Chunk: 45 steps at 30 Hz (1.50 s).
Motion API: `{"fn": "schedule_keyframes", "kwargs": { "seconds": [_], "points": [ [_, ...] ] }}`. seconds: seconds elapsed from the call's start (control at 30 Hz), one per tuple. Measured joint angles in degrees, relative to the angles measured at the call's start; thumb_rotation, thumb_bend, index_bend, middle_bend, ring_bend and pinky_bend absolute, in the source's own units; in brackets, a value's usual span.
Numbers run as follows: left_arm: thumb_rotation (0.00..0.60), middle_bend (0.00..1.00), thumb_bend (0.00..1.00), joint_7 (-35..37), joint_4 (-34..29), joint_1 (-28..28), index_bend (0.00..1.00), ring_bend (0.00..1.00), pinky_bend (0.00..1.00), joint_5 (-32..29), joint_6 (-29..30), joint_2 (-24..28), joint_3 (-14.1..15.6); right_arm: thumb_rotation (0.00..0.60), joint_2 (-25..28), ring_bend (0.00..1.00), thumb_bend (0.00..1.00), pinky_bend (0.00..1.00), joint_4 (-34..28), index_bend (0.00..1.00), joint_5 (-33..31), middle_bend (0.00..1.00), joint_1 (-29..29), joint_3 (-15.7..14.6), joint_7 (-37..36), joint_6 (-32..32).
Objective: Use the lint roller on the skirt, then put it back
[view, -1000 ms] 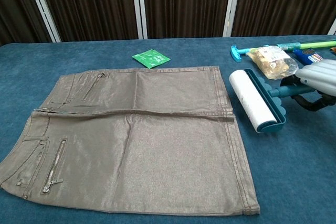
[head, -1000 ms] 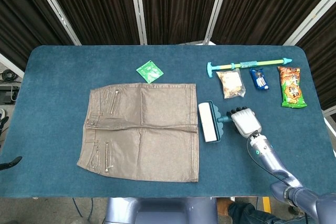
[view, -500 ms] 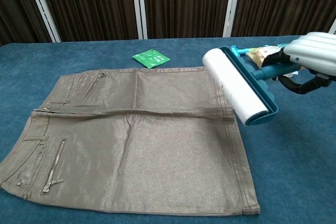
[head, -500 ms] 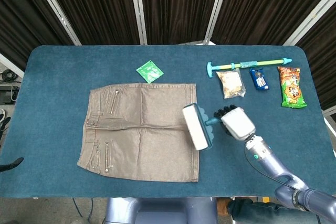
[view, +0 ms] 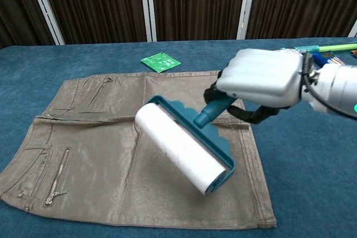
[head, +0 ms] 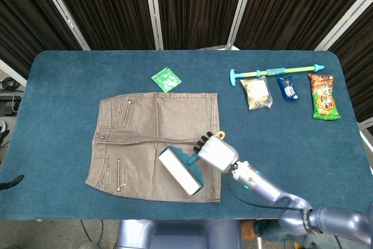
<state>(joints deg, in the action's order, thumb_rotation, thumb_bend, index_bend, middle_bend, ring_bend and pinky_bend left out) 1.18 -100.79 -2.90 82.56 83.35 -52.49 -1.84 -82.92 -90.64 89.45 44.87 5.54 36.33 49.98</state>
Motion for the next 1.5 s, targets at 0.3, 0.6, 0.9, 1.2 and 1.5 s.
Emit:
{"fn": "schedule_keyframes", "kwargs": {
  "seconds": [0.3,0.6,0.9,1.2,1.5],
  "points": [
    [0.600,0.00,0.00,0.55,0.40,-0.30,0.00,0.00,0.00,-1.44,-1.08,0.17,-0.30,0.600,-7.54,0.39,0.93,0.44,0.10,0.43,-4.93,0.52,3.25,0.42,9.76,-4.48],
    [0.600,0.00,0.00,0.65,0.56,-0.67,0.00,0.00,0.00,-1.90,-1.88,0.12,-0.37,0.600,-10.47,0.40,0.93,0.44,2.73,0.43,-10.79,0.52,3.81,-0.47,18.96,-4.76],
    [0.600,0.00,0.00,0.95,-0.02,-0.70,0.00,0.00,0.00,-1.28,-1.83,0.44,-0.17,0.600,-9.14,0.40,0.93,0.45,10.66,0.43,-12.91,0.53,2.35,-1.85,21.16,-1.89],
    [0.600,0.00,0.00,0.69,-0.46,-0.86,0.00,0.00,0.00,-0.97,-1.95,0.49,-0.08,0.600,-6.37,0.40,0.93,0.45,16.98,0.43,-13.51,0.53,0.61,-2.28,18.43,0.95],
    [0.600,0.00,0.00,0.36,-0.91,-1.01,0.00,0.00,0.00,-0.71,-2.08,0.47,0.09,0.600,-5.67,0.41,0.93,0.45,15.44,0.43,-11.60,0.53,0.76,-3.63,18.67,1.54]
  ]
}}
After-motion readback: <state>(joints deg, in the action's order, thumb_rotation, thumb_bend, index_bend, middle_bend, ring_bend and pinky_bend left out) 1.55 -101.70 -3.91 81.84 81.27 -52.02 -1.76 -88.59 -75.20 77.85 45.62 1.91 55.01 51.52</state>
